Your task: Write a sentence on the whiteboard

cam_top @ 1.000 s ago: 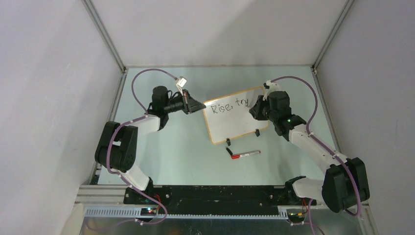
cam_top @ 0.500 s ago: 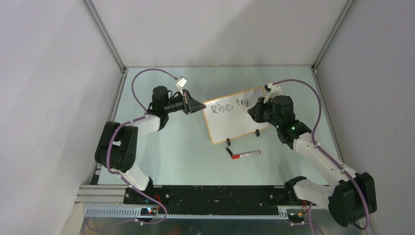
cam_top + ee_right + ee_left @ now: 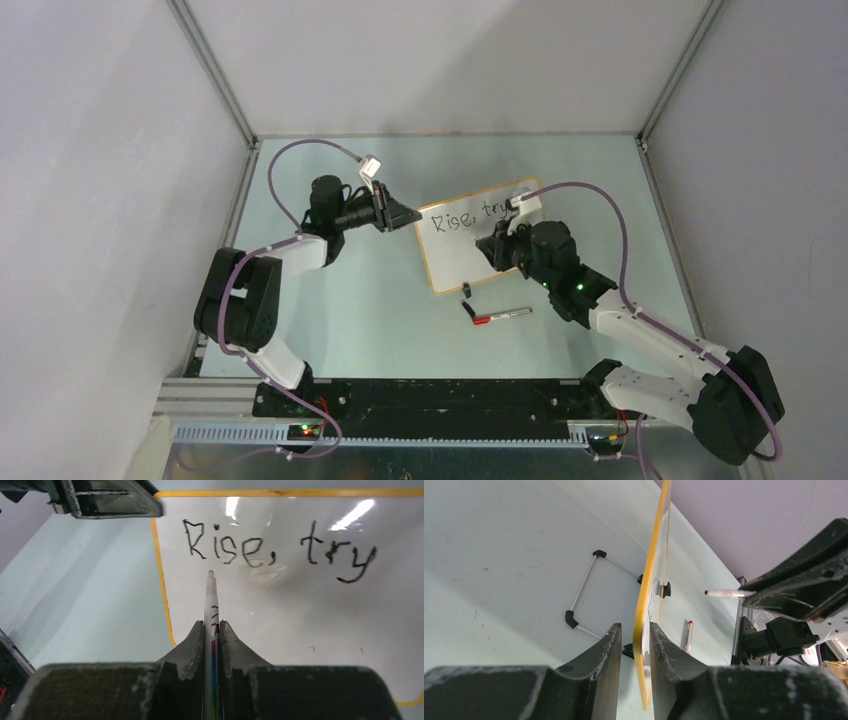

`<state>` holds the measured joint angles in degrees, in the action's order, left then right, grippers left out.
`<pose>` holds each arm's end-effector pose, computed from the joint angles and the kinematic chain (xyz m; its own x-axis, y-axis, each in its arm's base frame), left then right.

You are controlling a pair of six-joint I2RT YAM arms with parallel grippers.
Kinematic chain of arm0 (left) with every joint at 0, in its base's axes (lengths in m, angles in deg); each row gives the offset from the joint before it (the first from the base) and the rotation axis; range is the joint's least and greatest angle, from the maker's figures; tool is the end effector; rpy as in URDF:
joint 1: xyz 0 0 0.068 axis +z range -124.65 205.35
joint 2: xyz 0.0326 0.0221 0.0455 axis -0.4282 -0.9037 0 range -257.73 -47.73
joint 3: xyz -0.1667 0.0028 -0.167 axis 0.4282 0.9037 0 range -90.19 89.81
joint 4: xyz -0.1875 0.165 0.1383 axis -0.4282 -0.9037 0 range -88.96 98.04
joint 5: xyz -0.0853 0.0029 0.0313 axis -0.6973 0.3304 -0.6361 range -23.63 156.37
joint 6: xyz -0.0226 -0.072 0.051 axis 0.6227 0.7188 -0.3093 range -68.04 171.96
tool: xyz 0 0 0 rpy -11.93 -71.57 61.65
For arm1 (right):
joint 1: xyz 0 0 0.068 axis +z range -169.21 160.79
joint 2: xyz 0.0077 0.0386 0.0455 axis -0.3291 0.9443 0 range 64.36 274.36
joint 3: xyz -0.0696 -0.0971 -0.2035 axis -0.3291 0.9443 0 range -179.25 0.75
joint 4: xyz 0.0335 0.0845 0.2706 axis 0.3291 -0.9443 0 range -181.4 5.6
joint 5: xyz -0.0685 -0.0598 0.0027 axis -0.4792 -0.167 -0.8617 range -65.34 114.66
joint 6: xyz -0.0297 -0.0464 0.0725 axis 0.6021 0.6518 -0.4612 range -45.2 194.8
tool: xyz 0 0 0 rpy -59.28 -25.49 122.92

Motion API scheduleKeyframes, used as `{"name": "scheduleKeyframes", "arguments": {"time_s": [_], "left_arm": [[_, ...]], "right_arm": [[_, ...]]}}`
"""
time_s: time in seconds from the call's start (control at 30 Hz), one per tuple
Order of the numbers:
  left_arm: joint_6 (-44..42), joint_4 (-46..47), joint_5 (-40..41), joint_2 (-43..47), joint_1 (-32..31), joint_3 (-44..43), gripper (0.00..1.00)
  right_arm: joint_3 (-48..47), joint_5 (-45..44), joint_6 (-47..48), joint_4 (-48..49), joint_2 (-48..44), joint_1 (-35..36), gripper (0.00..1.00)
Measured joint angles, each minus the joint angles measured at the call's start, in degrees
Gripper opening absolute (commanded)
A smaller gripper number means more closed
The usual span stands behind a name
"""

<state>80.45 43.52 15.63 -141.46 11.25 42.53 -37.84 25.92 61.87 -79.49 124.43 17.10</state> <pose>0.3609 -0.1558 0.1602 -0.5874 -0.1636 -0.7926 0.6954 0.3988 -0.5978 0.2650 0.1969 0.2215 -0.3603 0.0127 -0.9328 -0.5422 0.8108 0.2205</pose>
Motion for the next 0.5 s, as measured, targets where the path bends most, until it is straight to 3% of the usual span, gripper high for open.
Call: {"name": "scheduleKeyframes", "arguments": {"time_s": [0.17, 0.5], "left_arm": [[0.0, 0.0, 0.1, 0.0, 0.0, 0.0, 0.32], [1.5, -0.3, 2.7, 2.2, 0.0, 1.4, 0.35]], "right_arm": [[0.0, -4.6, 2.6, 2.7, 2.1, 5.5, 0.0], [0.9, -8.9, 3.8, 5.2, 3.0, 7.9, 0.0]]}}
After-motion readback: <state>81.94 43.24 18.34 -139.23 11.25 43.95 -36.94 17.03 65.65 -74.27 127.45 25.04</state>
